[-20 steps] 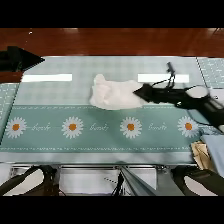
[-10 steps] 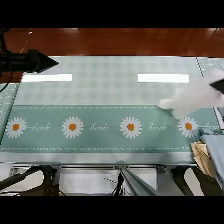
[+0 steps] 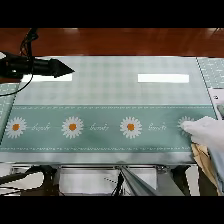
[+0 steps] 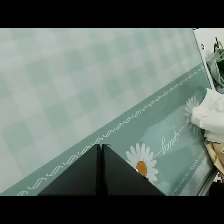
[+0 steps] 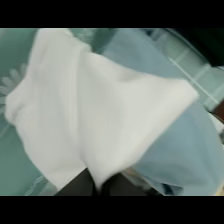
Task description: Fold the shirts.
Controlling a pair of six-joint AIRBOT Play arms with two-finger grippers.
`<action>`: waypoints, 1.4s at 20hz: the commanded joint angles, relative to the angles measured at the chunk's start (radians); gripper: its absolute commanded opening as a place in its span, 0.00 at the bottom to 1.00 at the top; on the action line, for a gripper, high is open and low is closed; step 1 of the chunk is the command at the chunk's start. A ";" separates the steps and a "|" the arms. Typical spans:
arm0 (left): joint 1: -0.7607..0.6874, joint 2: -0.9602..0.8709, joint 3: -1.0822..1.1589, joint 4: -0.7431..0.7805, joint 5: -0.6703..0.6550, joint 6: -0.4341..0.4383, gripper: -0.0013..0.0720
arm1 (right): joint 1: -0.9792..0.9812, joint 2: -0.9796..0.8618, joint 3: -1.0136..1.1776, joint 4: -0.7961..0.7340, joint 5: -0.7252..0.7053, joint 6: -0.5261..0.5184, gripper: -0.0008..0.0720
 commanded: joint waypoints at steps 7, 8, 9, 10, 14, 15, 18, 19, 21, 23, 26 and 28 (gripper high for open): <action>0.026 -0.018 0.001 0.000 0.069 0.076 0.05 | -0.043 0.048 0.004 -0.412 0.036 0.000 0.06; 0.029 -0.018 0.001 0.000 0.078 0.076 0.05 | -0.043 0.048 0.004 -0.412 0.036 -0.006 0.06; 0.031 -0.018 0.001 0.000 0.085 0.076 0.05 | -0.043 0.051 0.004 -0.415 0.036 -0.019 0.06; 0.032 -0.018 0.001 0.000 0.093 0.080 0.05 | -0.043 0.051 0.004 -0.425 0.036 -0.032 0.14; 0.043 -0.018 0.001 0.000 0.119 0.098 0.05 | -0.043 0.068 0.004 -0.537 0.035 -0.037 0.71; 0.050 -0.017 0.001 -0.001 0.118 0.098 0.05 | -0.043 0.073 0.004 -0.560 0.035 -0.033 0.71; 0.067 -0.016 0.004 -0.006 0.100 0.089 0.05 | -0.043 0.077 0.004 -0.559 0.014 -0.013 0.70; 0.071 -0.015 0.004 -0.019 0.085 0.082 0.05 | -0.043 0.077 0.004 -0.516 -0.018 -0.013 0.70; 0.083 -0.012 0.004 -0.086 0.042 0.083 0.17 | -0.043 0.076 0.004 -0.335 -0.132 -0.024 0.69; 0.093 -0.011 0.020 -0.180 -0.012 0.084 0.42 | -0.043 0.076 0.004 -0.020 -0.277 -0.056 0.69; 0.074 0.042 0.067 -0.206 0.005 0.113 0.35 | -0.040 0.072 0.004 0.542 -0.518 -0.062 0.69; 0.031 0.108 0.106 -0.046 0.090 0.066 0.34 | 0.010 0.050 0.004 0.749 -0.581 -0.080 0.69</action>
